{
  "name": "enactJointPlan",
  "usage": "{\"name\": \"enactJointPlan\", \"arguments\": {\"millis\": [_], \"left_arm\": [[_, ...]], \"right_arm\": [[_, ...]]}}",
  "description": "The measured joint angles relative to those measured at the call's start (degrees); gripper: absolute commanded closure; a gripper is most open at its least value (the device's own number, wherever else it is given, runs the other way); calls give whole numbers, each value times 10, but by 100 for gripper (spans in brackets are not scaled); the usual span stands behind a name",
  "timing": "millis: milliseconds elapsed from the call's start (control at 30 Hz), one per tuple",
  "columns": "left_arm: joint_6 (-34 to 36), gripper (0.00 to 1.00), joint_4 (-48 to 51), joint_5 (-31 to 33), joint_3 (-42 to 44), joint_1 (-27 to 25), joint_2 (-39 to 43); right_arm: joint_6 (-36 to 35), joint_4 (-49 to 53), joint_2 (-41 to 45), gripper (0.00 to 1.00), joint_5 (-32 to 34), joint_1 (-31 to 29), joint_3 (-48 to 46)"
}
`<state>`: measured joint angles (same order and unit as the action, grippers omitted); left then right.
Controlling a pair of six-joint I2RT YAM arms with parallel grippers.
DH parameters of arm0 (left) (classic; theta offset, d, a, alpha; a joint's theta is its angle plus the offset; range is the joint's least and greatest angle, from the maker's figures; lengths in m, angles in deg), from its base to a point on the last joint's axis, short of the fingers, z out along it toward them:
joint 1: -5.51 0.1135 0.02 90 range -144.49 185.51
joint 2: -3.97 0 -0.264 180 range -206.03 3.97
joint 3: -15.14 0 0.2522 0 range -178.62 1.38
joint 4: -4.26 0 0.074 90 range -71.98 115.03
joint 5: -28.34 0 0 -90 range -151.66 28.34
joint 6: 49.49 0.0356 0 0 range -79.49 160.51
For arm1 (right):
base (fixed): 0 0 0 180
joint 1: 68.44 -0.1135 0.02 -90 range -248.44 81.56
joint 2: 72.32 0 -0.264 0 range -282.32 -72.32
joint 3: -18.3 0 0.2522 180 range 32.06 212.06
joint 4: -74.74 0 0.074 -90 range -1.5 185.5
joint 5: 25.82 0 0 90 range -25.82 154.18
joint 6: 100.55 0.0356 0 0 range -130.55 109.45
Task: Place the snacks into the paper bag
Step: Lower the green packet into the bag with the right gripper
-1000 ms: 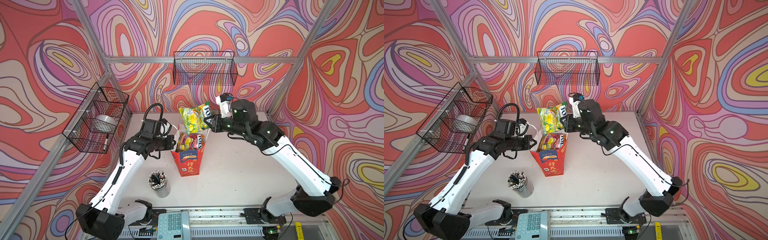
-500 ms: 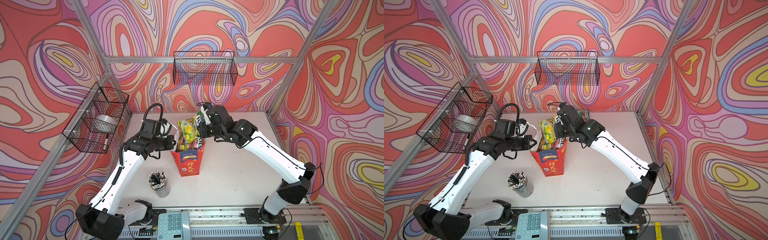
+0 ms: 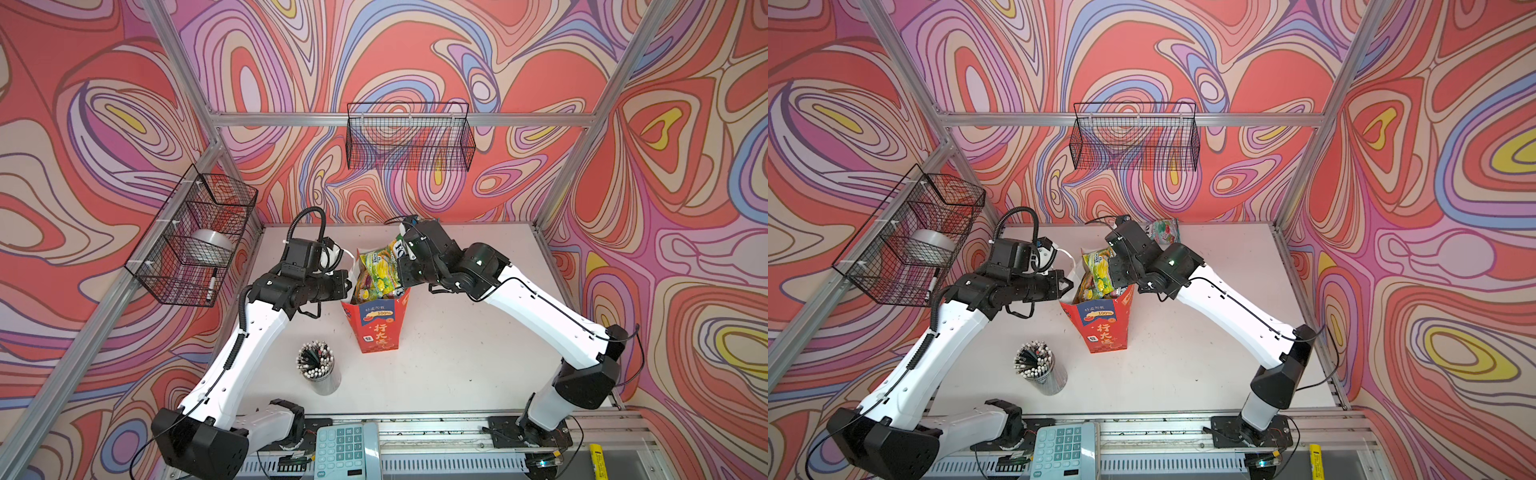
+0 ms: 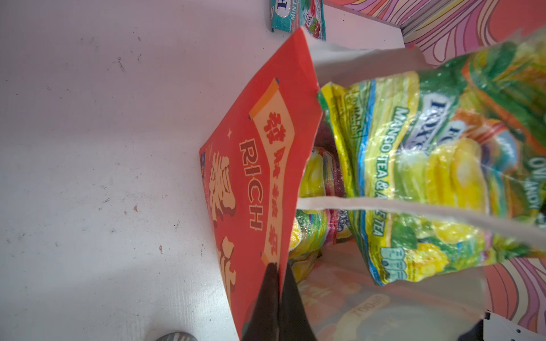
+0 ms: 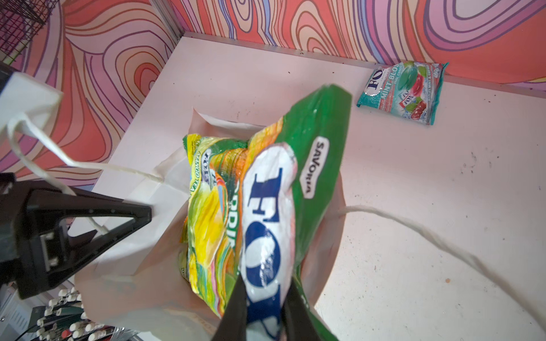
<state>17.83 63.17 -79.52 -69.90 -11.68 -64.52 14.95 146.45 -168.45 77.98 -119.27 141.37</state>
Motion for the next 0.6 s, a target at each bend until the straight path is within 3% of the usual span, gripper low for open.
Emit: {"name": "enactJointPlan", "arguments": {"millis": [600], "left_arm": [[-16, 100, -21, 27, 28, 0, 32]], "right_arm": [[-8, 19, -83, 100, -14, -3, 54]]}}
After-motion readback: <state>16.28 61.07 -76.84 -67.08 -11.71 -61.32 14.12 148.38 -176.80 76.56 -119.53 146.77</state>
